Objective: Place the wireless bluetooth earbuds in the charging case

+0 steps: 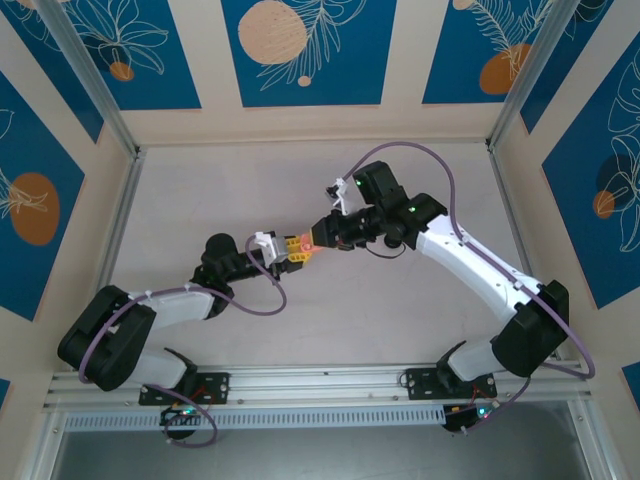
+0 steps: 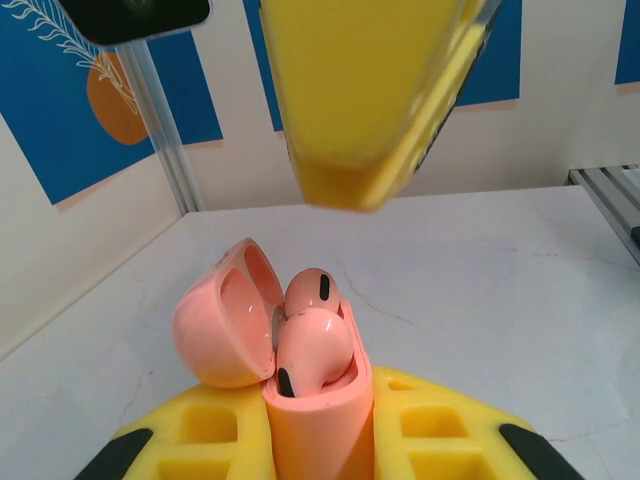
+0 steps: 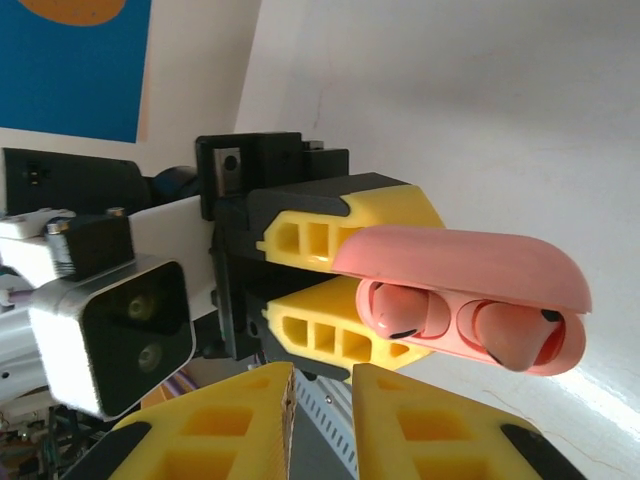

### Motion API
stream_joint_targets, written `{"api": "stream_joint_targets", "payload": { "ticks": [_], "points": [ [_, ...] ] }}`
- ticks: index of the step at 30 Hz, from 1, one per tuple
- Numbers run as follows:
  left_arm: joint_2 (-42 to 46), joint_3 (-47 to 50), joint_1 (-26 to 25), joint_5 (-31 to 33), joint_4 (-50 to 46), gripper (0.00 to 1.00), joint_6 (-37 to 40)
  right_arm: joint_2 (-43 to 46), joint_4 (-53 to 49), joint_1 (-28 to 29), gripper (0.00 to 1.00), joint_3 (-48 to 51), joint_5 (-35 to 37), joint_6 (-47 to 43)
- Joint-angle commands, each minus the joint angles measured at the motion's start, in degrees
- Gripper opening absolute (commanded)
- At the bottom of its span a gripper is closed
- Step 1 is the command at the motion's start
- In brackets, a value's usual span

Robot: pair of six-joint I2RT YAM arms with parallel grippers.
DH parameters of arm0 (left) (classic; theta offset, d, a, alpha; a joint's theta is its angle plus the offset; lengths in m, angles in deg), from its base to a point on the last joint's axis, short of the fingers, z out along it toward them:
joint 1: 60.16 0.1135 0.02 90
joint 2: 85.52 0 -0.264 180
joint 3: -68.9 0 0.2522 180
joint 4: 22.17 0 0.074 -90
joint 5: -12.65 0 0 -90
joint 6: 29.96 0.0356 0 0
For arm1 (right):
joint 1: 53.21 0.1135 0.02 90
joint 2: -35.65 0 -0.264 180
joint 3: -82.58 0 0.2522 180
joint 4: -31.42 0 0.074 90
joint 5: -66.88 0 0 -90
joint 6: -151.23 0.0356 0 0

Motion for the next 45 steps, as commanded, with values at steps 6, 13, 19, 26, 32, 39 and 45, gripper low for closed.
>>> {"api": "stream_joint_targets", "payload": {
  "ticks": [6, 13, 19, 26, 32, 39, 45],
  "points": [
    [1.2, -0.8, -0.9, -0.5, 0.5, 0.15, 0.3, -2.4, -3.0, 1.1, 0.22, -2.0, 1.4, -1.5],
    [1.3, -0.8, -0.9, -0.6, 0.2, 0.15, 0.1, -3.6, -2.1, 1.4, 0.18, -1.8, 1.9, -1.7],
    [1.6, -0.8, -1.0, -0.7, 0.0, 0.15, 0.1, -4.7, -1.7, 1.4, 0.16, -1.5, 2.3, -1.8],
    [1.9, -0.8, -1.0, -0.6, -0.7, 0.15, 0.3, -4.7, -2.0, 1.4, 0.15, -1.3, 2.2, -2.4],
    [1.9, -1.0, -1.0, -0.7, -0.9, 0.15, -0.2, 0.3, -1.5, 1.4, 0.2, 0.5, 2.7, -4.9],
    [1.1, -1.9, -1.0, -3.0, -0.4, 0.15, -2.9, 10.4, 2.3, 0.5, 0.41, 4.8, 6.1, -16.8],
    [-0.6, -3.2, -1.0, -7.6, 2.4, 0.15, -7.5, 15.9, 6.6, -6.3, 0.52, 10.1, -1.4, -32.7]
  ]
}}
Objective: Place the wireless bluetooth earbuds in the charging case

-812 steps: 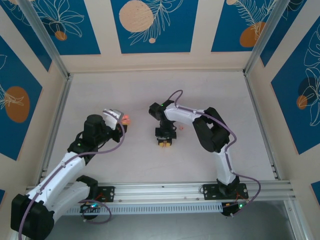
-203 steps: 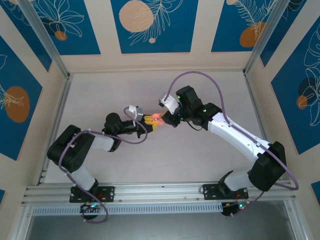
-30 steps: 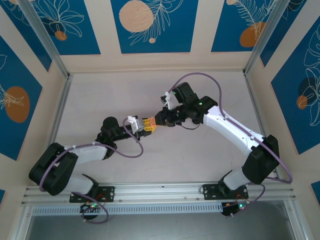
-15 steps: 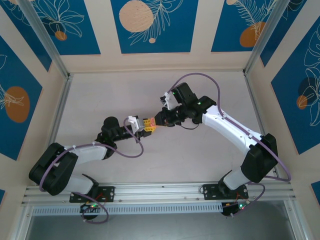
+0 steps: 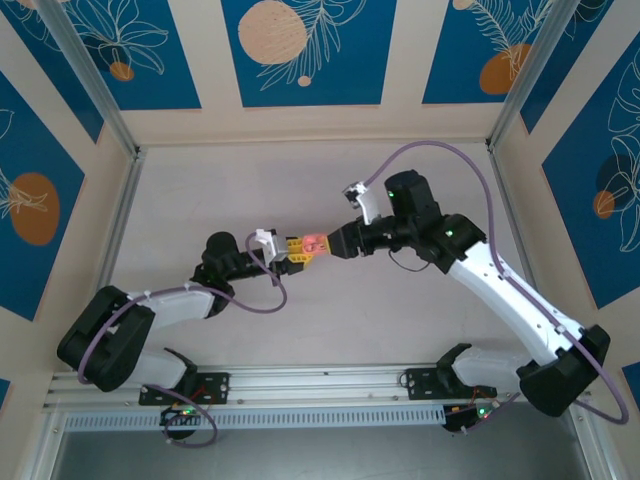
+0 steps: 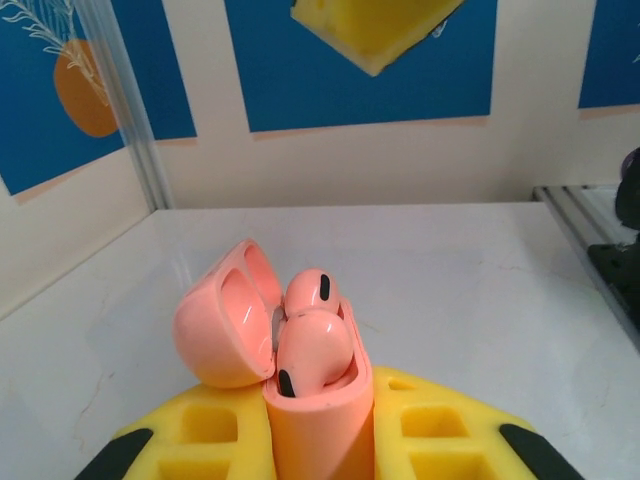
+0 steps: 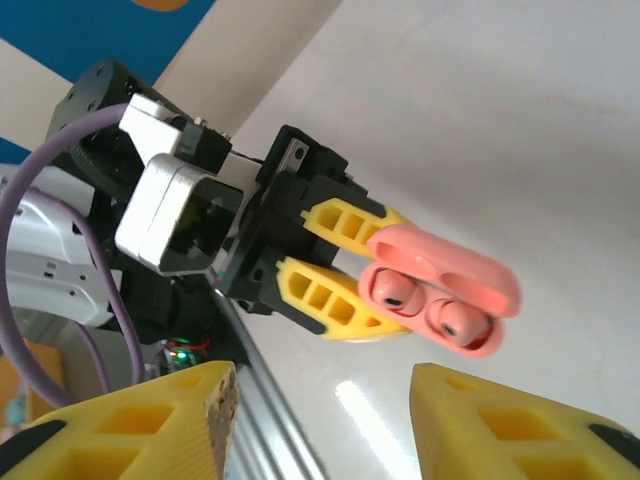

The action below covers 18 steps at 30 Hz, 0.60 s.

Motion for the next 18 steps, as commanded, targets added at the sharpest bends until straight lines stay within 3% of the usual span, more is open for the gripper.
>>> {"api": "stream_joint_targets", "payload": {
  "ticks": [1, 9, 12, 18],
  "points": [
    [-0.9, -2.3, -0.8, -5.0, 3.9, 0.15, -3.7, 1.3, 3.7, -5.4, 0.56, 2.9, -8.8, -13.2],
    [-1.1, -2.8, -0.8, -6.7, 6.2, 0.15, -6.0, 0.3, 4.9, -13.8, 0.7, 4.3, -24.0, -38.9],
    [-0.7, -2.8, -0.8, -6.7, 5.9, 0.15, -6.0, -1.3, 3.3, -14.4, 0.75, 4.1, -25.4, -45.8],
    [-0.4, -2.9, -0.8, -6.6, 5.6, 0.15, -5.8, -9.0, -4.1, -12.9, 0.75, -1.6, -25.9, -53.0]
  ]
}}
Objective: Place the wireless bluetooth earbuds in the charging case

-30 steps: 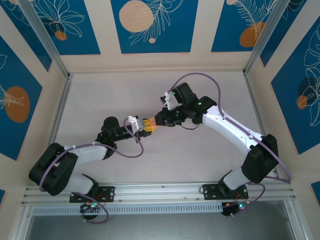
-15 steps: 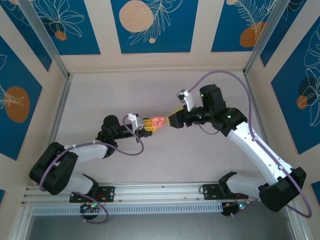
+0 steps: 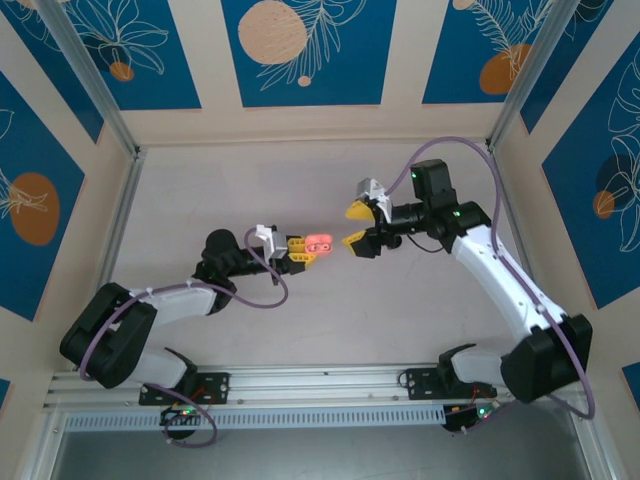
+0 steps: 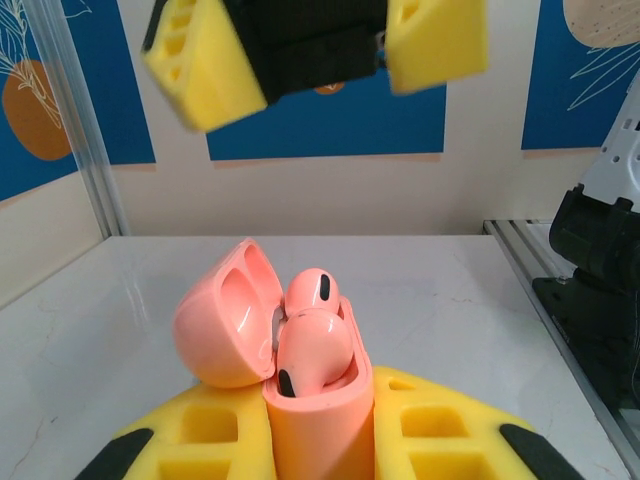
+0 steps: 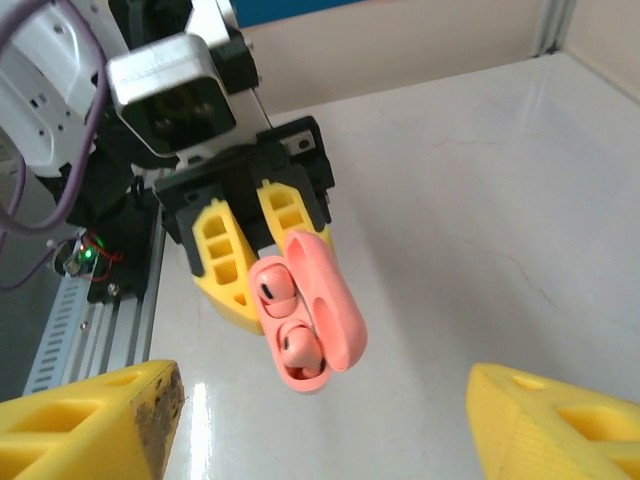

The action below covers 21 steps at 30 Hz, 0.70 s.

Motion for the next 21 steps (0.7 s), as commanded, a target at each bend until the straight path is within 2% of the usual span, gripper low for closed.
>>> {"api": "stream_joint_targets", "payload": {
  "ticks": [1, 16, 21],
  "points": [
    [0.6, -1.4, -0.7, -1.9, 2.3, 0.15, -0.4, -3.1, -5.0, 1.4, 0.75, -3.2, -3.0, -8.4],
    [0.9, -1.3, -0.7, -1.2, 2.0, 0.15, 0.0, -14.2, -11.1, 7.6, 0.73, -8.3, -5.3, -13.2],
    [1.2, -1.0, -0.6, 0.4, 0.7, 0.15, 1.2, -14.7, -15.8, 7.6, 0.66, -10.0, -8.6, -15.3]
  ]
}}
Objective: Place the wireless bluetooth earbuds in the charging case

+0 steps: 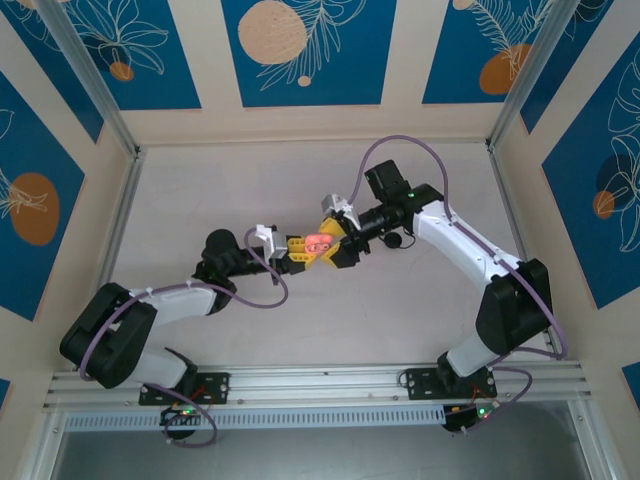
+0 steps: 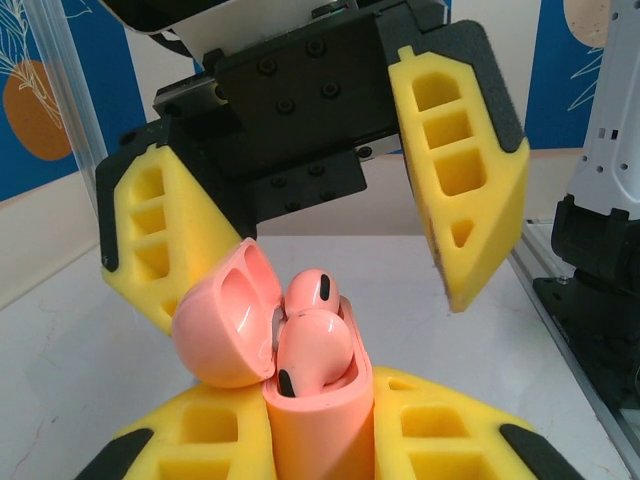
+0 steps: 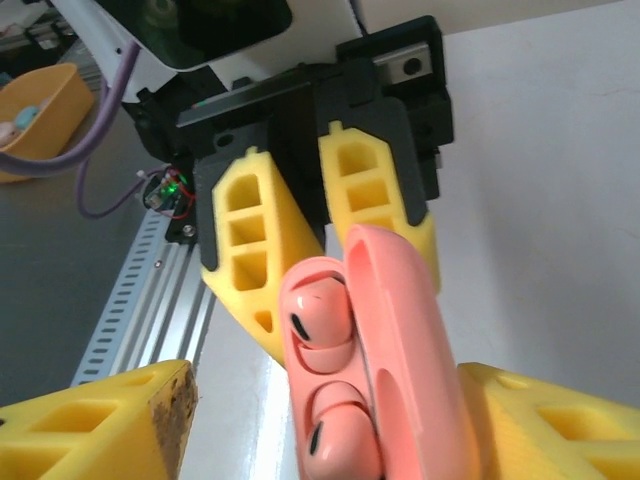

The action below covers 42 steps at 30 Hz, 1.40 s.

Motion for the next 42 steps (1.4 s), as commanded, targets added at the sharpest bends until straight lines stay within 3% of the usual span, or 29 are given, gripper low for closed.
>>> {"api": "stream_joint_targets", "payload": {
  "ticks": [1, 9, 13, 20, 29, 31, 39, 42],
  "points": [
    [1.1, -0.8, -0.7, 0.5, 0.6, 0.15, 1.4, 0.8, -5.3, -0.1, 0.65, -2.2, -4.8, -3.0],
    [0.7, -0.8, -0.7, 1.0, 0.5, 0.15, 1.4, 12.6, -0.3, -2.6, 0.56, 5.4, -6.3, 0.5],
    [0.1, -0.9, -0.7, -0.3, 2.1, 0.15, 0.0, 15.9, 7.8, -5.3, 0.56, 8.8, 0.6, 4.4],
    [-0.5, -1.0, -0.7, -1.0, 3.8, 0.15, -1.0, 11.4, 5.4, -1.5, 0.56, 5.6, 5.8, -3.5],
    [-0.4, -1.0, -0.7, -1.0, 4.0, 0.15, -1.2, 5.9, 6.3, 1.4, 0.52, 4.0, 6.4, -5.0],
    [-0.4, -1.0, -0.7, -1.0, 4.0, 0.15, -1.3, 5.2, 6.3, 1.6, 0.49, 3.7, 6.0, -5.2],
    [-0.5, -1.0, -0.7, -0.8, 3.7, 0.16, -1.2, 5.0, 6.6, 1.7, 0.2, 4.0, 6.6, -7.0],
    [-0.4, -1.0, -0.6, -0.3, 3.4, 0.27, -0.8, 5.3, 5.9, 1.3, 0.19, 3.9, 6.8, -7.5]
  ]
}}
